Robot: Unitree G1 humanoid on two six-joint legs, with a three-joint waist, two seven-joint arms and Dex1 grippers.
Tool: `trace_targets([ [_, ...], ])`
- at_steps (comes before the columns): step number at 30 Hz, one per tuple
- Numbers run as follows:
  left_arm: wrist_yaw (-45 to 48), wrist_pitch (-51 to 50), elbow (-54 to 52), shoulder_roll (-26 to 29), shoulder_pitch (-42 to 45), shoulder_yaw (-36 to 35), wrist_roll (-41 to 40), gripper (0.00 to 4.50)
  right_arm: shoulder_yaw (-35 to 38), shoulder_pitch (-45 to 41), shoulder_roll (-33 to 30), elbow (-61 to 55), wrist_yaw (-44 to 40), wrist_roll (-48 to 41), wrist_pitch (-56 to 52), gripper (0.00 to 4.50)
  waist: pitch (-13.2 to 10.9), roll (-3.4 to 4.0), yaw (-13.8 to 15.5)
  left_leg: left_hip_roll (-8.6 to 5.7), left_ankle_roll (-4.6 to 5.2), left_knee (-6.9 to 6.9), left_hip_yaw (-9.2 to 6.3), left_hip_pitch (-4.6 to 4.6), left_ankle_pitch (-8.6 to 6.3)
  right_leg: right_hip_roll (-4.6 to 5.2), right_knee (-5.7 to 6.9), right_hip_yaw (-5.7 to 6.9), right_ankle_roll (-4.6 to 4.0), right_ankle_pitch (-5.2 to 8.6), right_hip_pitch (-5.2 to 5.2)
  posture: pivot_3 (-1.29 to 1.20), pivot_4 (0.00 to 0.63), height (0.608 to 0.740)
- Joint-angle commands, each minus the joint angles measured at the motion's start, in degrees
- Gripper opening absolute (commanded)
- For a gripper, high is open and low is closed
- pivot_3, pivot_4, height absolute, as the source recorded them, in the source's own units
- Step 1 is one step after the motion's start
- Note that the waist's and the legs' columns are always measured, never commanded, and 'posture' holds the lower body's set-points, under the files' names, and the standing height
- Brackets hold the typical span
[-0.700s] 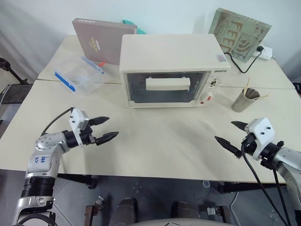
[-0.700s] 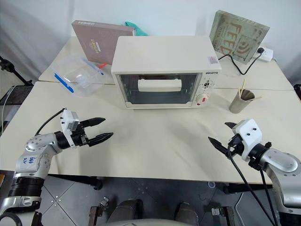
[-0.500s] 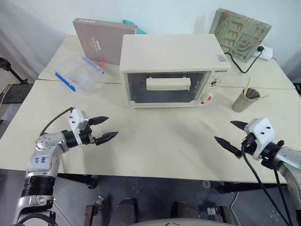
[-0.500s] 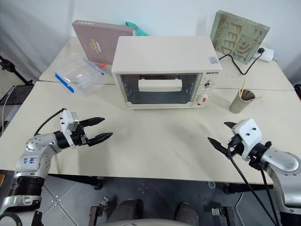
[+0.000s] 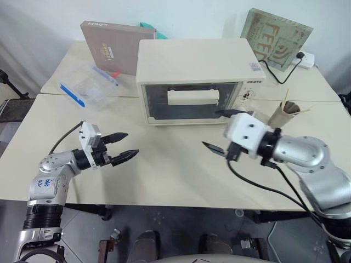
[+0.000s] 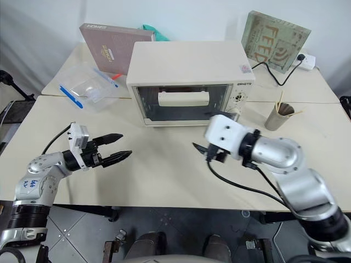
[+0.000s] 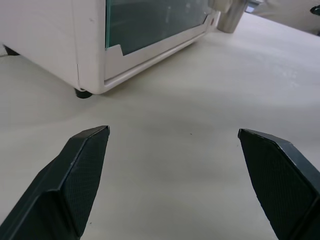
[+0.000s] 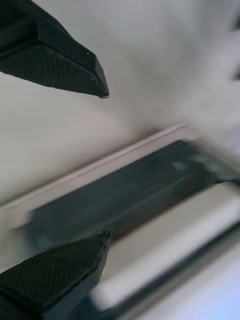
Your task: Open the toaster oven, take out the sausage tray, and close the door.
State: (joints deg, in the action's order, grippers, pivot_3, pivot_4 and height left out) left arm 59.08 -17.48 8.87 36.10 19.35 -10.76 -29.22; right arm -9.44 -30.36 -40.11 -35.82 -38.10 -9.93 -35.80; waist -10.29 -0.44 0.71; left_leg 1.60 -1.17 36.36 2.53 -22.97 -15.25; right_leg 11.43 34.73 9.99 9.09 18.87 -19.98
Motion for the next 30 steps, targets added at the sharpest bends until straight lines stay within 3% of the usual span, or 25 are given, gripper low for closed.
trace_targets([
  [1,2.3,2.1,-1.6,0.1,0.3,-2.5,-2.3,4.39,2.7,-2.5,0.8,1.6,-2.4,-4.8,-3.4,4.48,0.0,-0.02,0.2,0.00,0.00,0.03,0.00,-0.01,0.00,0.00,0.01,0.00,0.00,0.00,0.00,0.00,0.150,0.740],
  [13,6.2,7.9,0.8,-2.6,3.7,-4.4,-4.5,4.39,8.8,-4.6,-0.6,11.7,-10.2,-13.7,-5.2,4.48,0.0,-0.04,0.4,0.00,0.01,0.09,0.05,-0.06,0.00,-0.02,0.03,-0.02,-0.01,-0.01,-0.05,0.00,0.150,0.740],
  [21,6.6,9.2,1.6,-2.4,4.4,-4.0,-3.7,4.39,6.5,-6.8,-2.1,22.5,-14.8,-9.7,3.4,4.48,0.0,-0.04,0.1,0.00,0.01,0.08,0.13,-0.09,0.00,-0.02,0.09,-0.10,-0.01,-0.01,-0.17,0.00,0.150,0.740],
  [30,6.0,9.5,1.9,-2.3,4.3,-3.9,-3.4,4.39,5.6,-11.5,-0.2,28.1,-13.6,-6.3,7.8,4.48,0.0,-0.04,-0.9,0.01,0.01,0.05,0.17,-0.14,0.00,-0.01,0.19,-0.14,-0.01,-0.01,-0.30,0.00,0.150,0.740],
])
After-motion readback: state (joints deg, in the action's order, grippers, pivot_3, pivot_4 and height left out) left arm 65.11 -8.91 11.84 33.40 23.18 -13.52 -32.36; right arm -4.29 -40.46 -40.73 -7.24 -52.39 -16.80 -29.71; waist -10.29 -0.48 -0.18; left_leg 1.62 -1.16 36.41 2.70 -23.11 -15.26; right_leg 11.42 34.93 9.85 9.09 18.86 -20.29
